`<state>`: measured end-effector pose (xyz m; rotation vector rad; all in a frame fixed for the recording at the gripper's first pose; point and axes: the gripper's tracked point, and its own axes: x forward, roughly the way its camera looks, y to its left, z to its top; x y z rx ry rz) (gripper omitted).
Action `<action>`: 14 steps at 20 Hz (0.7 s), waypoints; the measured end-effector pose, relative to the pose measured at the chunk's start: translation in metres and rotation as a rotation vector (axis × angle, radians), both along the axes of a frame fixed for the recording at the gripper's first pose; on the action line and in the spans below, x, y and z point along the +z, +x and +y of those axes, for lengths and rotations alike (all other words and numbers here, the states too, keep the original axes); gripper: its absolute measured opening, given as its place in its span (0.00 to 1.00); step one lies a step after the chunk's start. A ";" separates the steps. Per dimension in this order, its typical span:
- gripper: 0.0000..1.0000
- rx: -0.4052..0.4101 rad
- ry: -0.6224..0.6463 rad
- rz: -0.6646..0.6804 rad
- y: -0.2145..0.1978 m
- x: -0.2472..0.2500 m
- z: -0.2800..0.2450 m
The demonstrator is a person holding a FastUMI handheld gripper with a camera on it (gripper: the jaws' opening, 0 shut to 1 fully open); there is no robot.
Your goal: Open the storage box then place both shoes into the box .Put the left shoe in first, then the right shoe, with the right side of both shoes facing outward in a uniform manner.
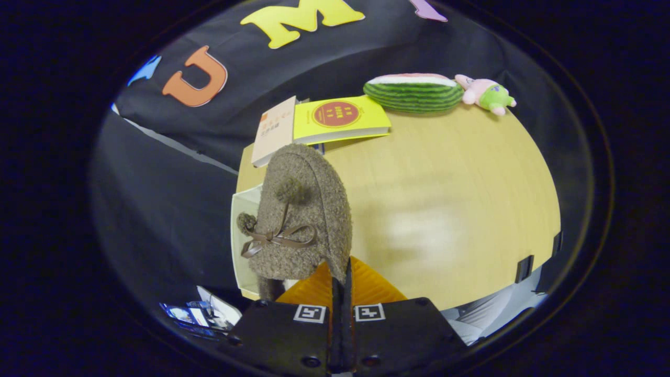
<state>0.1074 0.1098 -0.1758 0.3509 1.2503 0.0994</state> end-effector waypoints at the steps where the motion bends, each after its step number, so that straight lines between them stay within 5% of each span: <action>1: 0.07 0.002 0.001 -0.006 0.000 0.004 0.012; 14: 0.07 -0.041 -0.012 -0.082 0.020 -0.025 0.102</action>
